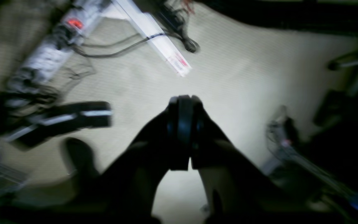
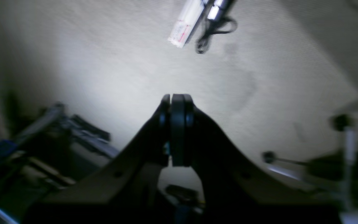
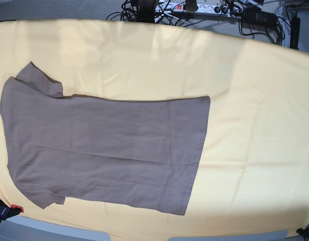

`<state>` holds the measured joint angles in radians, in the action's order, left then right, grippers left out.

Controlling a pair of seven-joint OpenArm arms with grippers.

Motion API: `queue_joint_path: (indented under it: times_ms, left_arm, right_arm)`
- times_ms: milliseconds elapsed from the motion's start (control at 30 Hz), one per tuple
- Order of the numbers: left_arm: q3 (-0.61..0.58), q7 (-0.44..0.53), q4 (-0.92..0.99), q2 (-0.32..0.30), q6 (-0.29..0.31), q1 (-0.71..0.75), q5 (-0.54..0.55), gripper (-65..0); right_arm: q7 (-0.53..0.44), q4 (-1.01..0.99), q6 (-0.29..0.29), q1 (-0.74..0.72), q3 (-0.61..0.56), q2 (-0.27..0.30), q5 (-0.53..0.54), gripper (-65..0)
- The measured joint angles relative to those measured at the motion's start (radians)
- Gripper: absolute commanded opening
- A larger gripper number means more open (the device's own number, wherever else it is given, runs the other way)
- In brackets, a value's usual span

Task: Fold the T-shirt properly

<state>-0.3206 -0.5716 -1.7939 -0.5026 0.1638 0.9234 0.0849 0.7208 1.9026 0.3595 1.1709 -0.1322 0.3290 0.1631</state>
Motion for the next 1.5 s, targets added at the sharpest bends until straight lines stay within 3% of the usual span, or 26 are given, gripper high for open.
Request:
queue_joint_path:
  times_ms: [67, 233, 433, 567, 667, 800, 867, 1000, 1100, 1233, 1500]
  left_arm:
    - [0.015, 0.0, -0.111, -0.039, -0.024, 0.05, -0.037, -65.0]
    - [0.118, -0.024, -0.352, -0.08, -0.006, 0.171, -0.084, -65.0]
    - [0.327, -0.022, -0.549, -0.082, 0.005, 0.224, -0.08, -65.0]
    - [0.419, -0.021, -0.546, -0.079, 0.058, 0.23, -0.067, -65.0]
    - [0.493, 0.066, -0.547, -0.081, 0.074, 0.219, -0.062, -65.0]
    - [0.541, 0.051, -0.546, -0.079, 0.145, 0.156, 0.027, -65.0]
    - [0.55, 0.052, -0.546, -0.091, 0.151, 0.108, 0.032, -65.0]
    - [0.55, 0.051, -0.546, -0.172, 0.157, 0.021, 0.035, -65.0]
    - [0.55, 0.057, -0.546, -0.214, 0.157, -0.048, 0.035, -65.0]
    - [0.546, 0.077, -0.546, -0.268, 0.169, -0.137, 0.032, -65.0]
    - [0.509, 0.249, -0.407, -0.393, 0.372, -0.312, 0.021, -65.0]
  right_arm:
    - [-0.002, 0.121, -0.043, 0.066, 0.005, 0.037, -0.028, -65.0]
    - [0.007, 0.37, -0.142, 0.122, 0.041, 0.067, -0.168, -65.0]
    - [0.095, 0.438, -0.151, 0.121, 0.135, 0.073, -0.162, -65.0]
    - [0.05, 0.438, -0.177, 0.119, 0.235, 0.071, -0.166, -65.0]
    - [0.027, 0.438, -0.174, 0.122, 0.319, 0.072, -0.165, -65.0]
    - [-0.014, 0.438, -0.167, 0.122, 0.431, 0.072, -0.163, -65.0]
    - [-0.013, 0.438, -0.122, 0.122, 0.481, 0.072, -0.161, -65.0]
    - [-0.047, 0.438, -0.067, 0.029, 0.569, 0.074, -0.125, -65.0]
    - [-0.075, 0.439, 0.001, -0.03, 0.602, 0.103, -0.036, -65.0]
    - [-0.126, 0.438, 0.059, -0.138, 0.61, 0.142, -0.005, -65.0]
    - [-0.142, 0.439, 0.165, -0.277, 0.607, 0.141, 0.074, -65.0]
